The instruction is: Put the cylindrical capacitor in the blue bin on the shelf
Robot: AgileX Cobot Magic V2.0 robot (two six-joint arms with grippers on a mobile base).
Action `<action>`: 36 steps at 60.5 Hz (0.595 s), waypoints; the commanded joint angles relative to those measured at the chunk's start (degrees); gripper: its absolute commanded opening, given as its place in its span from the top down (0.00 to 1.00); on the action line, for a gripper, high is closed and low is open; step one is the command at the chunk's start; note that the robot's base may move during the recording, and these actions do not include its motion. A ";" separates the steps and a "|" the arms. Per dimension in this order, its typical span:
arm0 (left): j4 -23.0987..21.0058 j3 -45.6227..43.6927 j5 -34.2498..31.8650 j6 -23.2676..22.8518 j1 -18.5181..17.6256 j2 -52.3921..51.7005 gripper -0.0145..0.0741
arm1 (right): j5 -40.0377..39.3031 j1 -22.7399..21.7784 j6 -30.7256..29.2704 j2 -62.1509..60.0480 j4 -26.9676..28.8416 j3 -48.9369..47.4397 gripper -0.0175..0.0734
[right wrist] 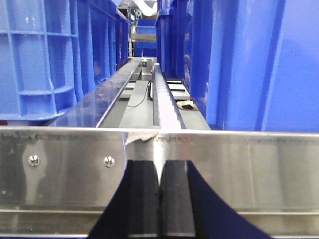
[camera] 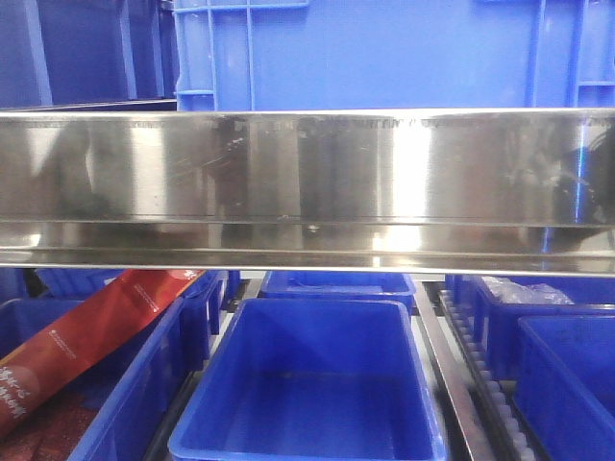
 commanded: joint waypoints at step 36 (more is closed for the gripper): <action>0.20 -0.06 -0.72 -0.27 -0.44 -0.32 0.96 | -2.36 -0.12 0.17 -0.18 -0.45 0.18 0.99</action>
